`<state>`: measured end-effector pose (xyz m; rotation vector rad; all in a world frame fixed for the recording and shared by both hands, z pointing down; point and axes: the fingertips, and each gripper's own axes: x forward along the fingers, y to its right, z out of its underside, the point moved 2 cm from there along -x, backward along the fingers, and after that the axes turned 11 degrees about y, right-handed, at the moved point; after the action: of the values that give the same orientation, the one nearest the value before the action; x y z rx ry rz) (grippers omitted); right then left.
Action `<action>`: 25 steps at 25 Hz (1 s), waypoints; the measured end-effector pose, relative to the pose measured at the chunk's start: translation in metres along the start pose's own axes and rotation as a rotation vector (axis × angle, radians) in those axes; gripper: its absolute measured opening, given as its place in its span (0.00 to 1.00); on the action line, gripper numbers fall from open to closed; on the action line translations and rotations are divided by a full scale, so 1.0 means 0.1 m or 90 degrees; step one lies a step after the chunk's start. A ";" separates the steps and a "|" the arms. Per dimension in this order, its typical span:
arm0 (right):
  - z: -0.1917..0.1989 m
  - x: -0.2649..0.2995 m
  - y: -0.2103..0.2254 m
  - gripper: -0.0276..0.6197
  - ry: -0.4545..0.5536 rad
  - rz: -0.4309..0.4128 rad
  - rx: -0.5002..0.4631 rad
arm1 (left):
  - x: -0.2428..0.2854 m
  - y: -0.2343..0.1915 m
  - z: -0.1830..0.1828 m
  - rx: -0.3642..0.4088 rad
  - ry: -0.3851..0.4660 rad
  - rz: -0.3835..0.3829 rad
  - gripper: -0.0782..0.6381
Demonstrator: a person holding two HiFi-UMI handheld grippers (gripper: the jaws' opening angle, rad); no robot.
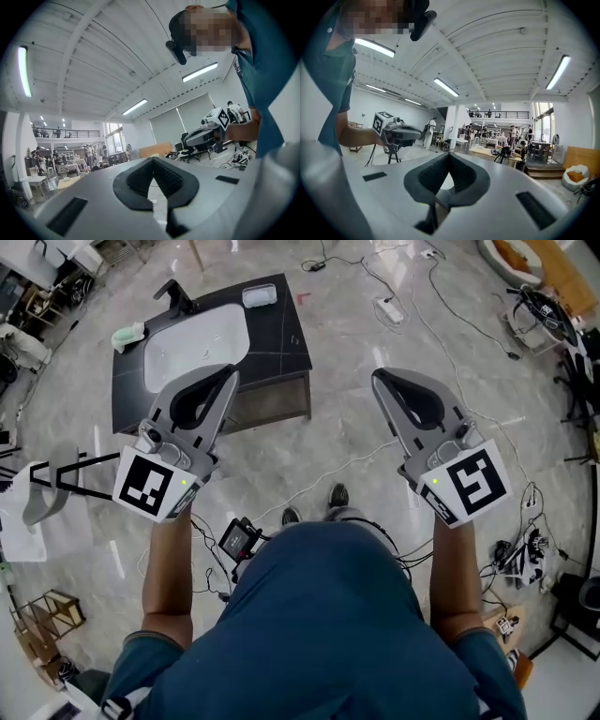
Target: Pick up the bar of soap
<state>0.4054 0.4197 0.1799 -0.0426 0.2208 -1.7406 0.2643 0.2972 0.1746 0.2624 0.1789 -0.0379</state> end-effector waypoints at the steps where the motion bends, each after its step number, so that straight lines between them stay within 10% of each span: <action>1: 0.01 0.03 0.10 0.07 0.004 -0.008 0.002 | 0.07 -0.03 0.01 0.005 -0.004 -0.008 0.11; 12: 0.12 0.24 0.79 0.07 0.029 -0.095 0.005 | 0.52 -0.12 0.07 0.036 -0.033 -0.098 0.11; 25: 0.14 1.00 0.51 0.07 0.032 -0.162 0.010 | -0.10 -0.67 0.07 0.051 -0.052 -0.178 0.11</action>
<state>0.4388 0.3116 0.1755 -0.0158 0.2472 -1.9984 0.2518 0.2313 0.1658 0.3131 0.1326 -0.3336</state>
